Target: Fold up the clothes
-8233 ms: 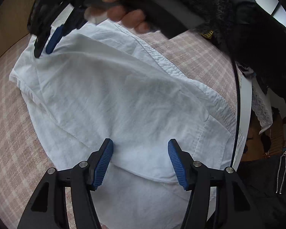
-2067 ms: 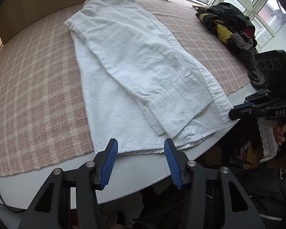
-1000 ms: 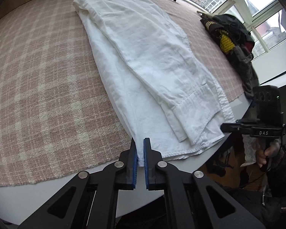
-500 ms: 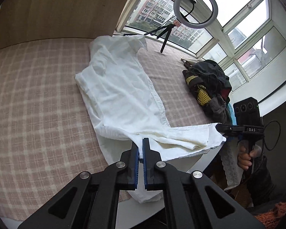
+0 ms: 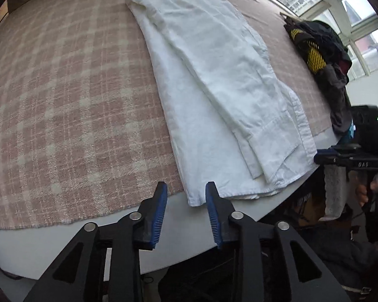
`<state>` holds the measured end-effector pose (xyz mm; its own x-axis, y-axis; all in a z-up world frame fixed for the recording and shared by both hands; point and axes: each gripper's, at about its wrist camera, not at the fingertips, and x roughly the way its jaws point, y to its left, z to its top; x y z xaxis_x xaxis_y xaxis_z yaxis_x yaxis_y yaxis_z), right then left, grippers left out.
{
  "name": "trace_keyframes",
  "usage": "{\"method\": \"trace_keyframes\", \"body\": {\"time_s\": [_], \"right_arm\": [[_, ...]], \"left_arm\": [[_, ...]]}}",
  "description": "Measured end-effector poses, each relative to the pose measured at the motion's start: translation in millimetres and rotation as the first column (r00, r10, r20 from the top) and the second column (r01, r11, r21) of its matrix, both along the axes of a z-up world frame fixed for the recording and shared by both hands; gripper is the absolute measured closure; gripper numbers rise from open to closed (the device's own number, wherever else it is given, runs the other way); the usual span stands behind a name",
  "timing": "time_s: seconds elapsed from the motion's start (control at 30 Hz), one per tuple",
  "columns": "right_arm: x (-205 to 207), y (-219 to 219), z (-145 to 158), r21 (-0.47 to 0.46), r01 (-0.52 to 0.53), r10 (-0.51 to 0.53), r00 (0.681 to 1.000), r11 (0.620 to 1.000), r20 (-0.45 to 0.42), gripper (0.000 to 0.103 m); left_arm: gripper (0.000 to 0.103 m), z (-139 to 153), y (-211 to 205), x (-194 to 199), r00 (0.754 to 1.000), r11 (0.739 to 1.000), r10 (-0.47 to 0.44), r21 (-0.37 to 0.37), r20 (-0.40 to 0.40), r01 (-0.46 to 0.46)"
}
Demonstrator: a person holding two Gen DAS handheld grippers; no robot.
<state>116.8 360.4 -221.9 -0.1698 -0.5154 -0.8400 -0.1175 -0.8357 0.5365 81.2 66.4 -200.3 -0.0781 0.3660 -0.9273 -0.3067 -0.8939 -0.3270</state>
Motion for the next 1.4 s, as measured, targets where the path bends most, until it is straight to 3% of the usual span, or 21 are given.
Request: {"method": "trace_keyframes", "body": {"time_s": [0.07, 0.27, 0.4, 0.53, 0.6, 0.7, 0.77, 0.9, 1.03, 1.2, 1.3, 1.4], "right_arm": [[-2.1, -3.6, 4.4, 0.087, 0.001, 0.003, 0.999, 0.996, -0.043, 0.058], [-15.0, -39.3, -2.1, 0.288, -0.057, 0.081, 0.994, 0.956, -0.074, 0.058], [-9.2, -50.4, -3.3, 0.348, -0.07, 0.112, 0.989, 0.935, -0.1, 0.058], [-3.6, -61.3, -4.3, 0.388, -0.109, 0.168, 0.978, 0.915, -0.12, 0.059], [-7.2, -61.5, -5.6, 0.363, -0.134, 0.19, 0.974, 0.922, -0.123, 0.076], [-12.7, -61.9, -7.7, 0.325, -0.172, 0.224, 0.966, 0.93, -0.129, 0.091], [-19.3, -54.1, -10.5, 0.258, -0.17, 0.207, 0.971, 0.951, -0.122, 0.093], [-32.9, -15.0, -9.4, -0.045, -0.057, 0.052, 0.993, 0.997, -0.102, 0.096], [-42.6, 20.7, 21.0, -0.298, 0.057, -0.102, 0.985, 0.953, -0.14, 0.096], [-72.9, 34.9, 62.2, -0.394, 0.056, -0.149, 0.967, 0.917, -0.209, 0.097], [-106.9, 47.5, 85.2, -0.374, 0.034, -0.14, 0.955, 0.927, -0.262, 0.097], [-163.0, 68.5, 84.7, -0.358, 0.044, -0.146, 0.954, 0.933, -0.262, 0.097]], "left_arm": [[0.054, 2.7, 3.3, -5.0, 0.999, 0.999, 0.02, -0.028, -0.037, -0.021], [0.054, -16.3, 37.2, -7.6, 0.997, 0.985, -0.065, -0.164, -0.046, 0.057], [0.053, -22.6, 54.2, 3.4, 0.987, 0.96, -0.146, -0.251, -0.07, 0.124], [0.056, -22.8, 61.0, 10.1, 0.975, 0.947, -0.2, -0.276, -0.101, 0.165], [0.07, -21.2, 64.2, 14.0, 0.965, 0.944, -0.237, -0.264, -0.115, 0.2], [0.09, -19.9, 64.2, 13.9, 0.955, 0.942, -0.277, -0.227, -0.109, 0.247], [0.099, -19.2, 58.2, 7.8, 0.961, 0.955, -0.262, -0.17, -0.087, 0.245], [0.101, -3.9, 36.8, -7.8, 0.984, 0.984, -0.174, 0.022, -0.046, 0.175], [0.101, 24.9, 12.6, -23.3, 0.997, 0.983, -0.071, 0.168, -0.036, 0.076], [0.101, 55.7, 7.9, -62.7, 0.997, 0.972, -0.012, 0.233, -0.078, 0.03], [0.101, 68.1, 16.0, -100.9, 0.994, 0.969, 0.008, 0.247, -0.111, 0.02], [0.101, 61.8, 35.2, -145.6, 0.993, 0.97, 0.04, 0.242, -0.107, -0.013]]}}
